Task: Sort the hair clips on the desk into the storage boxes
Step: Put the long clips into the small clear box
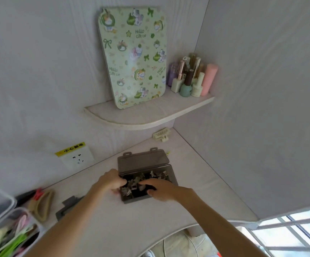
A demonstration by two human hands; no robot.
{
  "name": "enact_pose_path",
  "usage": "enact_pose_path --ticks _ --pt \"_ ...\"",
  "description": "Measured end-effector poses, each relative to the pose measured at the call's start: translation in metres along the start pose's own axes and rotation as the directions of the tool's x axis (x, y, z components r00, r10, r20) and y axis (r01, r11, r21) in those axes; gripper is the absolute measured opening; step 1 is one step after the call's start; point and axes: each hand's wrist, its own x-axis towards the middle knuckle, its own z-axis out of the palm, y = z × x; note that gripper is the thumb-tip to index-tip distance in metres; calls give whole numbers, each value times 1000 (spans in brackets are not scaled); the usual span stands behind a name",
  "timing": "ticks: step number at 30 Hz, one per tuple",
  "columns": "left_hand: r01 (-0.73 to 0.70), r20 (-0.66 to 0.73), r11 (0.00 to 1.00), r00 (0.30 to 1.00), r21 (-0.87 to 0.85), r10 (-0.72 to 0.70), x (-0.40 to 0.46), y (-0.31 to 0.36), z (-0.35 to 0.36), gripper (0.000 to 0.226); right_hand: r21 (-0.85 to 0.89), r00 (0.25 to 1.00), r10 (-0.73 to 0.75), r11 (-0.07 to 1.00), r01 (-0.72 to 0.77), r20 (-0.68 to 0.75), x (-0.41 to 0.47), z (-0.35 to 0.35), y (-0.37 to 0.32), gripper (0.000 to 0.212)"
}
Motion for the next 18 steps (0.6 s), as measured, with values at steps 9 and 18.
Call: enact_pose_path --ticks 9,18 --pt "143 38 977 990 -157 -139 -17 -25 -22 40 87 945 -39 994 71 -324 13 -18 -20 33" --pt "194 -59 948 975 -251 -215 -14 -58 -39 28 -488 950 50 849 -202 -307 55 -61 56 68"
